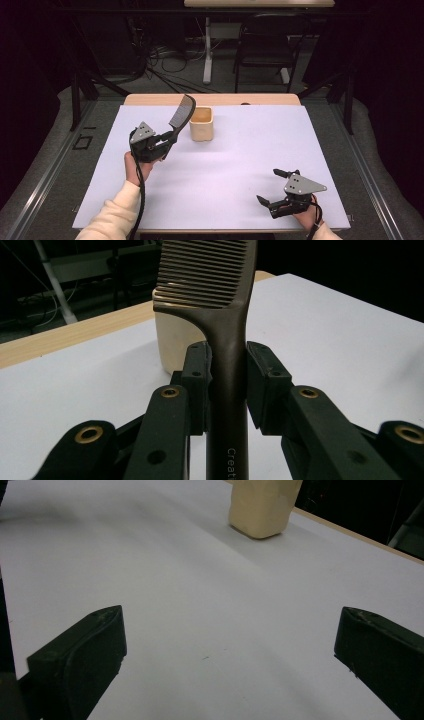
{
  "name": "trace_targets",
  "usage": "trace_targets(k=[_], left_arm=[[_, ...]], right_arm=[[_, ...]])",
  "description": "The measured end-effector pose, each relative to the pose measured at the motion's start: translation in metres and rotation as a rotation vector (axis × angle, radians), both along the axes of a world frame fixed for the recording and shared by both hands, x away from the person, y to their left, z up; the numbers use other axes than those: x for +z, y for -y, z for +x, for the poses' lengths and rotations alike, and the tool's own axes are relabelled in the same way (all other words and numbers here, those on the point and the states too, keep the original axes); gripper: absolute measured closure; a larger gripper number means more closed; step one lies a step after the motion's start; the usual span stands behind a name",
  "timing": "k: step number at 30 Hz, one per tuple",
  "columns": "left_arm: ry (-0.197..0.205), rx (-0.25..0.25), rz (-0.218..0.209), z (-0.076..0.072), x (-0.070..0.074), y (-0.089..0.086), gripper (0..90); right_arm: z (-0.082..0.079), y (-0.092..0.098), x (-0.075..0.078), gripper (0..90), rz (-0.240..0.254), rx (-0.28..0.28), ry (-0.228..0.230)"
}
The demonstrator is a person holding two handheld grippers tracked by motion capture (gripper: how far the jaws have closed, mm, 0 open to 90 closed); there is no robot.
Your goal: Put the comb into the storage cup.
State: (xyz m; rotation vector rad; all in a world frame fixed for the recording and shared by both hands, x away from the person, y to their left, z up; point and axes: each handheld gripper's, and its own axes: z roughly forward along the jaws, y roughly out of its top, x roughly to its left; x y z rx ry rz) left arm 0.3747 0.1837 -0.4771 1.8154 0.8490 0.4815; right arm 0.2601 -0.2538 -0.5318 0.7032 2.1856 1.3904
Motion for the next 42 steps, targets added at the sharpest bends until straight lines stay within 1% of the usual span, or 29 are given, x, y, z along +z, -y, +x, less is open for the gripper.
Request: trace_targets(k=[7, 25, 37, 42], left_arm=[[0.003, -0.001, -0.008, 0.005, 0.001, 0.003, 72.3], [0.017, 0.008, -0.042, 0.019, 0.012, 0.007, 72.3], [0.032, 0.004, -0.040, 0.029, 0.019, 0.015, 72.3], [0.037, 0.004, -0.048, 0.032, 0.023, 0.017, 72.3]], right_arm=[[0.000, 0.000, 0.000, 0.0, 0.000, 0.000, -0.001], [0.000, 0.000, 0.000, 0.0, -0.003, -0.001, -0.002], [0.000, 0.000, 0.000, 0.0, -0.004, 0.001, -0.001], [0.000, 0.000, 0.000, 0.0, -0.004, 0.001, -0.001]])
